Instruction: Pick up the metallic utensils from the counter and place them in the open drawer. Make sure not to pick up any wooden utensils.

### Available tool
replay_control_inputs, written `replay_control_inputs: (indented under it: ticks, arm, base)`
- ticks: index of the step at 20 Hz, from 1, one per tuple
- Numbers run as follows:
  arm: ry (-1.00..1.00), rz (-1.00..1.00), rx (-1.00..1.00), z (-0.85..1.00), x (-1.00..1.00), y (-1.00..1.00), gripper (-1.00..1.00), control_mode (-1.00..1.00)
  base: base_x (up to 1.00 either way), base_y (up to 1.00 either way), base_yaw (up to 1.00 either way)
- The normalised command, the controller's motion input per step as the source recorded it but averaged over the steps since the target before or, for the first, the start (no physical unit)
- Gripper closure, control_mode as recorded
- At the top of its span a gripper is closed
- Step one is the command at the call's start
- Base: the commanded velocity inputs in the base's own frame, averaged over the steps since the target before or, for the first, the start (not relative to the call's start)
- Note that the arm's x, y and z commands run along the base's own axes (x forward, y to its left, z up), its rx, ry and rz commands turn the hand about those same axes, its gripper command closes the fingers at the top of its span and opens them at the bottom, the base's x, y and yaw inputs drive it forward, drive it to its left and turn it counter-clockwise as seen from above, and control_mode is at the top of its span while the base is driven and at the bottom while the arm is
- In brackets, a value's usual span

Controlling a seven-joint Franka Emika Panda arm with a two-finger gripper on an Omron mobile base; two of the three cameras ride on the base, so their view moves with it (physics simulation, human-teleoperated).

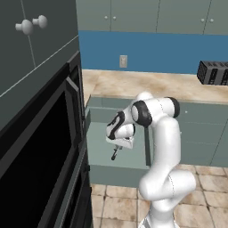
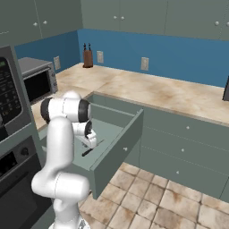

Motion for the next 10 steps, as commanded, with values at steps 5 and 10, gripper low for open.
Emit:
replay_control_inputs:
  ticks: [5, 10]
  arm:
    - [0.11, 0.0, 0.0, -0.48, 0.31, 0.0, 1.0, -1.0]
    - [0.07, 0.0, 0.0, -0.45, 0.25, 0.0, 1.0, -1.0]
  base:
    - [0.0, 0.0, 0.0]
    - [0.0, 0.0, 0.0]
